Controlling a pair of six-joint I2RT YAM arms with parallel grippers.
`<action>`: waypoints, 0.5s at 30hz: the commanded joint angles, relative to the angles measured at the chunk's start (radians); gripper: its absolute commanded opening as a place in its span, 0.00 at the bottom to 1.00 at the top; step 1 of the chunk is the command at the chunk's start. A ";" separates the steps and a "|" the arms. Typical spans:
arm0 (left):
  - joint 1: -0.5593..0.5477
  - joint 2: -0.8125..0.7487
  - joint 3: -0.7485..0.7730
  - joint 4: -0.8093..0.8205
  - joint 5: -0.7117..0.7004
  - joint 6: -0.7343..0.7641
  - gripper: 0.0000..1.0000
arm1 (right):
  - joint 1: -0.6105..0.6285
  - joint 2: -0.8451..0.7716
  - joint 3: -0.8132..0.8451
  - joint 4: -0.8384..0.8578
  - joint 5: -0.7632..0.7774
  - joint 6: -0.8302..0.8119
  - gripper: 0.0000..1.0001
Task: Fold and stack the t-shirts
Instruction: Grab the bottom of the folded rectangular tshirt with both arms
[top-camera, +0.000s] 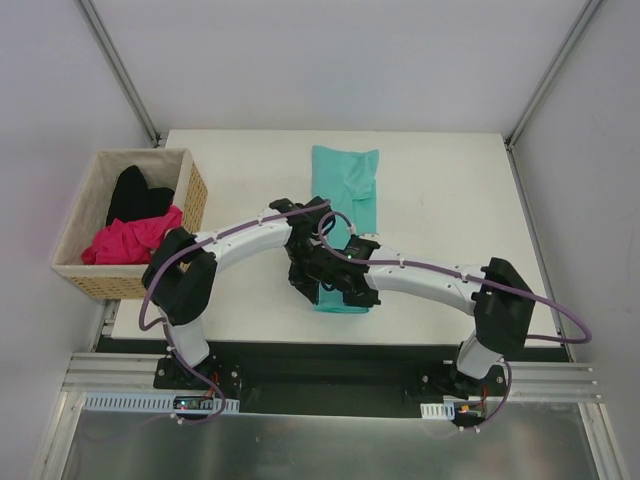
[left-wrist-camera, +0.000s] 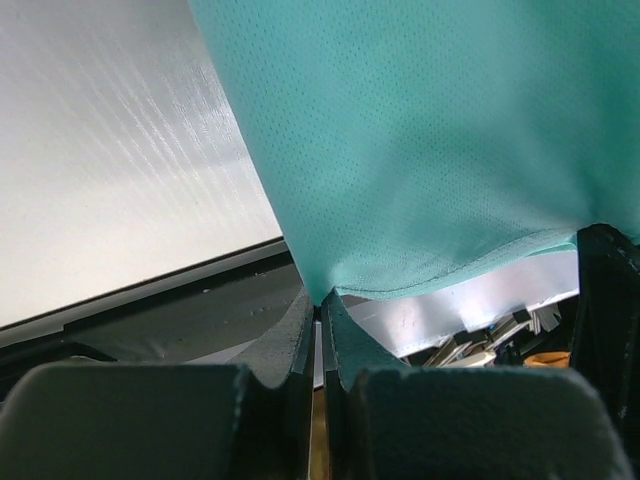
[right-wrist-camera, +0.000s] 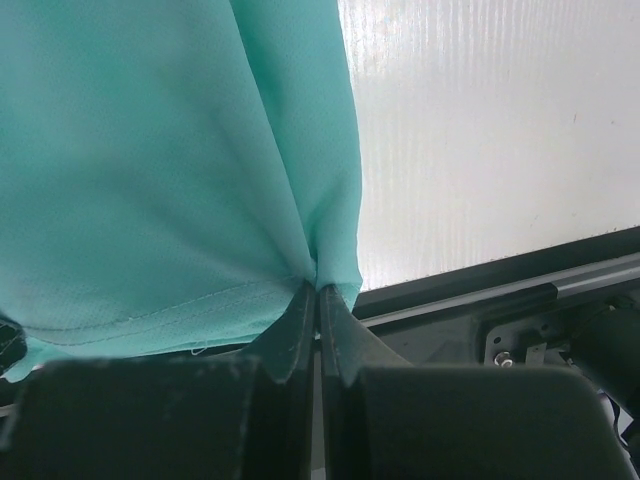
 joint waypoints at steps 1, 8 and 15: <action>0.001 -0.090 -0.002 -0.043 -0.018 -0.016 0.00 | 0.011 -0.053 0.044 -0.078 0.032 0.018 0.00; 0.002 -0.148 -0.041 -0.045 -0.021 -0.048 0.00 | 0.023 -0.081 0.046 -0.102 0.032 0.050 0.00; 0.001 -0.189 -0.088 -0.043 -0.022 -0.065 0.00 | 0.056 -0.110 0.030 -0.105 0.008 0.097 0.00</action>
